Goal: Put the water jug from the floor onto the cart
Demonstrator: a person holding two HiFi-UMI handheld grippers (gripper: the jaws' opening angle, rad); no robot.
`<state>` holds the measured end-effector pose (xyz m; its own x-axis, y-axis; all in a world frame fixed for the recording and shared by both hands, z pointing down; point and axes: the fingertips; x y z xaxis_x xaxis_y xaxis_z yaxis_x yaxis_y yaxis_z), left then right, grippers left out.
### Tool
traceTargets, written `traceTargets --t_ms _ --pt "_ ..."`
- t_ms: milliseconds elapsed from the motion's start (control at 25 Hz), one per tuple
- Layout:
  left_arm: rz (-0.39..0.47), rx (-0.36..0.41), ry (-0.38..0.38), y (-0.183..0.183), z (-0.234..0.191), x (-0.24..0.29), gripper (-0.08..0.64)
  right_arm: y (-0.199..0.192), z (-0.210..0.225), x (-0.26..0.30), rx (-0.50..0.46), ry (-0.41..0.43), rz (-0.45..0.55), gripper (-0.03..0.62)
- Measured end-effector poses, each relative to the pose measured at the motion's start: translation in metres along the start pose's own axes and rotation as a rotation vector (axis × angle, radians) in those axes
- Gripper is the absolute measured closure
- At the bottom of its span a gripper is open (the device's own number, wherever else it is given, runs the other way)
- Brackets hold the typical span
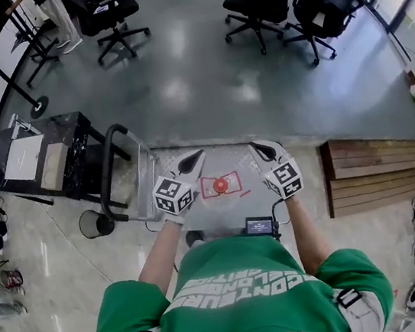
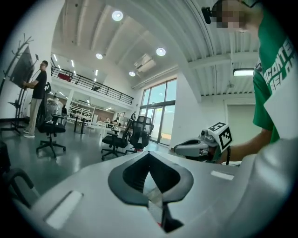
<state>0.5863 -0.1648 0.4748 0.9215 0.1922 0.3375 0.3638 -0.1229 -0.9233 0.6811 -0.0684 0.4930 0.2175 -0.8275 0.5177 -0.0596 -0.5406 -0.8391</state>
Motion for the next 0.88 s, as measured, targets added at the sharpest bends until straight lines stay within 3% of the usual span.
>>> traceTargets --t_ms 880 --pt "0.005 -0.006 -0.053 0.000 0.026 0.005 0.546 -0.004 -0.012 -0.022 -0.001 0.022 0.021 0.598"
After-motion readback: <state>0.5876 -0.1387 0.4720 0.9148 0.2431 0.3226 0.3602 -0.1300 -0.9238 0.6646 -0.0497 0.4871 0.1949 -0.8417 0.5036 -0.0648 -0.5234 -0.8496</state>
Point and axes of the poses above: the fingertips, and each gripper's own axes: x forward along the fingers, z to its right, y out of its top, and after that the axes turned 15 degrees about -z, right-handed
